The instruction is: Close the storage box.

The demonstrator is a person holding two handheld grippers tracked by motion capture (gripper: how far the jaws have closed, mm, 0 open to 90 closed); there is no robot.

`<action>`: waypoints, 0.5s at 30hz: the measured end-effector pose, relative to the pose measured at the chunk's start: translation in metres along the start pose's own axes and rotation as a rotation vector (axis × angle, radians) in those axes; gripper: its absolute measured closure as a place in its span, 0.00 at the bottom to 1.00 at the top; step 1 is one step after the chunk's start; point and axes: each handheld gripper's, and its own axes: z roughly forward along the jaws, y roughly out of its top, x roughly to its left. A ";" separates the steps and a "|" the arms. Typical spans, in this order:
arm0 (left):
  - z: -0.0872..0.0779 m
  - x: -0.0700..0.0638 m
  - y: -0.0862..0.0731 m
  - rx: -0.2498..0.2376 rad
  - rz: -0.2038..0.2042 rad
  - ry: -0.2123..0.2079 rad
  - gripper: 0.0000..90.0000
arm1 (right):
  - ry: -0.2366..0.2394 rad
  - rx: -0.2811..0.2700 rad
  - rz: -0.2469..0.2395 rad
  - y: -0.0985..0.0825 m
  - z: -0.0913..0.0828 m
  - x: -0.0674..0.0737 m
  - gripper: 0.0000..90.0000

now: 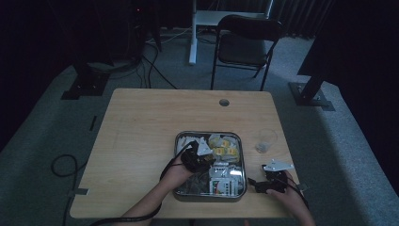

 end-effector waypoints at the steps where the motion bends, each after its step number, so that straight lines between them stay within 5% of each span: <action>1: 0.000 0.000 0.000 0.000 0.001 0.000 0.65 | 0.000 0.000 0.000 0.000 0.000 0.000 0.14; 15: 0.000 -0.001 0.000 -0.010 0.003 0.008 0.65 | 0.000 0.000 0.000 0.000 0.000 0.000 0.14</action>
